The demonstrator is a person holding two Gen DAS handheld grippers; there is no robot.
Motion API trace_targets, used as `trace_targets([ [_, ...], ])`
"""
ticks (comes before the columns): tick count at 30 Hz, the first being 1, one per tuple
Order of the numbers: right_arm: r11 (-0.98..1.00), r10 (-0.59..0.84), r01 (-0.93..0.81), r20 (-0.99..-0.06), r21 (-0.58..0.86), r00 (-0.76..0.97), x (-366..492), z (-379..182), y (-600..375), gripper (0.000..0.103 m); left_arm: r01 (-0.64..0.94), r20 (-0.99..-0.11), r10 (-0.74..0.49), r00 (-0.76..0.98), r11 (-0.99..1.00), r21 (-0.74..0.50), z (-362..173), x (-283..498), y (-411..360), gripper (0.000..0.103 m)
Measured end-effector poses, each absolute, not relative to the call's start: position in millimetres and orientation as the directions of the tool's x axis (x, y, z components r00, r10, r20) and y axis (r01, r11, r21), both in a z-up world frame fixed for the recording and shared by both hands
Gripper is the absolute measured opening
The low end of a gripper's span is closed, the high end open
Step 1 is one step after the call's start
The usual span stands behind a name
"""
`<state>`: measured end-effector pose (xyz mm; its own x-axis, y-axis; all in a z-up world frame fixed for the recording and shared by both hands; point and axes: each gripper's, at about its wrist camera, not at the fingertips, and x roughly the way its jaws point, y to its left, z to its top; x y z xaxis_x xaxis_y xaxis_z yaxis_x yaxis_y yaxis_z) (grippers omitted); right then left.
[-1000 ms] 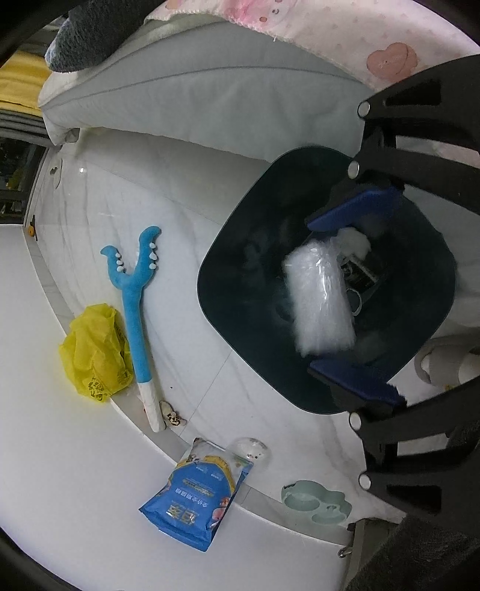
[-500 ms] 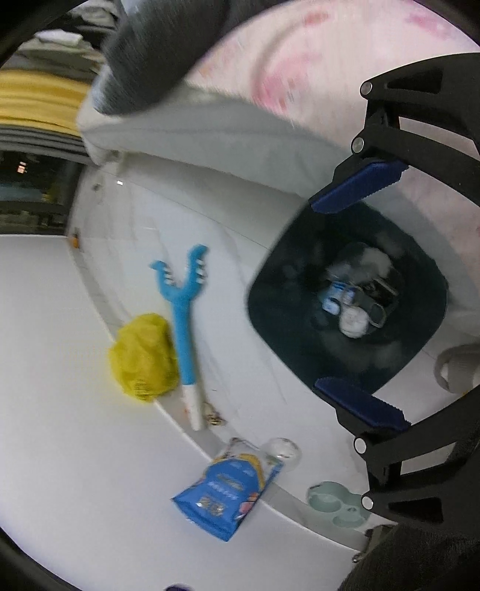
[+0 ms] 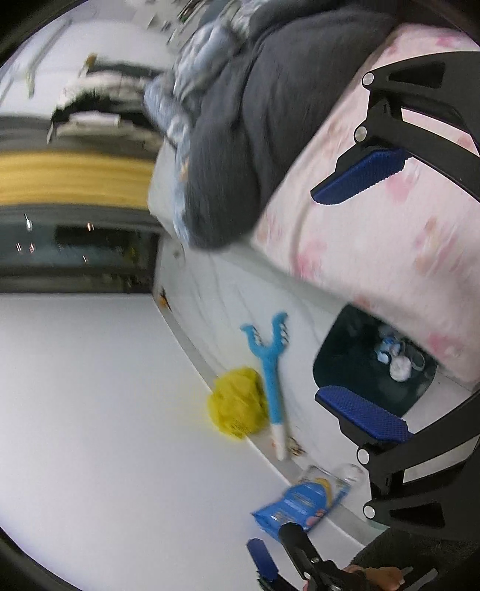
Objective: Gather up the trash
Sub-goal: 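Move both open tools back up away from the bin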
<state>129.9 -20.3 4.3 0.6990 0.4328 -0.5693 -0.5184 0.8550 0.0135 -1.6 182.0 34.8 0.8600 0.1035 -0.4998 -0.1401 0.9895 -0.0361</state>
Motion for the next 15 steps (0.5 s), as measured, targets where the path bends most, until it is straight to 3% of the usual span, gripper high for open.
trace_targets([
  [9,0.932,0.316,-0.363,-0.476,-0.008,0.821,86,32,-118,0.1,-0.102,-0.424,0.067,0.903,0.993,-0.061,53,-17,146,0.1],
  [15,0.959,0.238,-0.281,-0.428,-0.04,0.872,45,40,-178,0.1,-0.089,-0.414,0.084,0.906,0.996,0.007,62,-25,121,0.1],
])
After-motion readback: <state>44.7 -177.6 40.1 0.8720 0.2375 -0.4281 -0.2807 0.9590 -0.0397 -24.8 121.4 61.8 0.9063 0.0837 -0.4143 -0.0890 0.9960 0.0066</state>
